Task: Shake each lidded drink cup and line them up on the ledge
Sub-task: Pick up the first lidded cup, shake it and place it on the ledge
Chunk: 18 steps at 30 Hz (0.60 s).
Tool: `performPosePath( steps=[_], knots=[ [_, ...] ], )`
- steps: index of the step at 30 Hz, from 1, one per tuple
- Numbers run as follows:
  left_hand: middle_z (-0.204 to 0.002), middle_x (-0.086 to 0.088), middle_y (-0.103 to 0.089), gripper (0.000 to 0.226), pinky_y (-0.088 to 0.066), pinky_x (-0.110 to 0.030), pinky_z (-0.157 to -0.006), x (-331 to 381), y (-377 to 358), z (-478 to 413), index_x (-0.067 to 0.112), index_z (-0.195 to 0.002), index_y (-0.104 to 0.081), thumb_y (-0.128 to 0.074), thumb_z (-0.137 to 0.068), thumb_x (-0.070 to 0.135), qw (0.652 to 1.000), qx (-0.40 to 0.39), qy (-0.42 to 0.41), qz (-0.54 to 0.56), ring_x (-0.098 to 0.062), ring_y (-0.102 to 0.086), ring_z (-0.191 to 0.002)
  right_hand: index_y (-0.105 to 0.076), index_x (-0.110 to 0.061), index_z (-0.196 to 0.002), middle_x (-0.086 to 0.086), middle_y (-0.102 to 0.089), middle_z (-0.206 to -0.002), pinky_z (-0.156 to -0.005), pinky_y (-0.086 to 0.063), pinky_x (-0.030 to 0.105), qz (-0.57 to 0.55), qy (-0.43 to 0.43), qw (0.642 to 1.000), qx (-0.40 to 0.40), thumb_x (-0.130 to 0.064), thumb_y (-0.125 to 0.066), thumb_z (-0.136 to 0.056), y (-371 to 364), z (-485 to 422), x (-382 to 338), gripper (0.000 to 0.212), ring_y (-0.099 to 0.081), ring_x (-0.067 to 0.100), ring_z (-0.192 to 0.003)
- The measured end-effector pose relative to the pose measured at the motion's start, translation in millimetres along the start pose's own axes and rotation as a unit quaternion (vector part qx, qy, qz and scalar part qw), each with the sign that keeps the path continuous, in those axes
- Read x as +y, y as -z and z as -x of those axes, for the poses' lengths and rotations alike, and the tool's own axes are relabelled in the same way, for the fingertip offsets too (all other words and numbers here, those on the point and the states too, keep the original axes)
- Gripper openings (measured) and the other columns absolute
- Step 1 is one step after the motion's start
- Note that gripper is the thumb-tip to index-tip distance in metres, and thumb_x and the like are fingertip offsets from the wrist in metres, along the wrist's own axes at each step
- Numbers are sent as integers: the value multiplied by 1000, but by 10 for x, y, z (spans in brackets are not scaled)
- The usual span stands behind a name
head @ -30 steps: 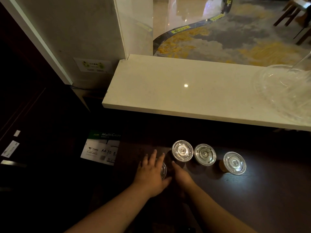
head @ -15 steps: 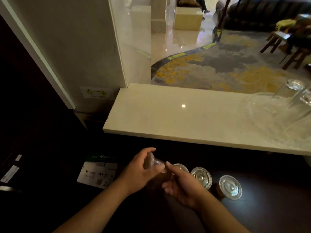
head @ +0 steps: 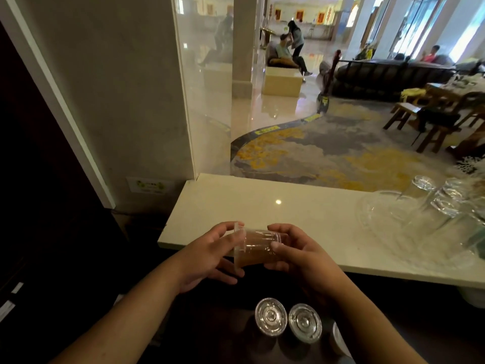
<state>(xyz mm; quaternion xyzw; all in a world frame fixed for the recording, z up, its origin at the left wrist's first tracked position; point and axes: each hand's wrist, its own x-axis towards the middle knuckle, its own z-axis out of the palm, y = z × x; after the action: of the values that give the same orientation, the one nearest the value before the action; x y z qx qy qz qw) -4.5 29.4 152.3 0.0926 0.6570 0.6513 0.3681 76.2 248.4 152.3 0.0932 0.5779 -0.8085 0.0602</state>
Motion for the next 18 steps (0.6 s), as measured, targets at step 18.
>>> performPosePath(
  steps=[18],
  knots=[
    [-143, -14, -66, 60, -57, -52, -102, -39, -232, 46, 30, -141, -62, -77, -85, 45, 966, -20, -39, 257, -36, -70, -120, -67, -13, -122, 21, -71, -106, -69, -58, 41, 104, 44, 993, 31, -21, -78, -86, -90, 22, -376, 38, -69, 29, -75]
  ],
)
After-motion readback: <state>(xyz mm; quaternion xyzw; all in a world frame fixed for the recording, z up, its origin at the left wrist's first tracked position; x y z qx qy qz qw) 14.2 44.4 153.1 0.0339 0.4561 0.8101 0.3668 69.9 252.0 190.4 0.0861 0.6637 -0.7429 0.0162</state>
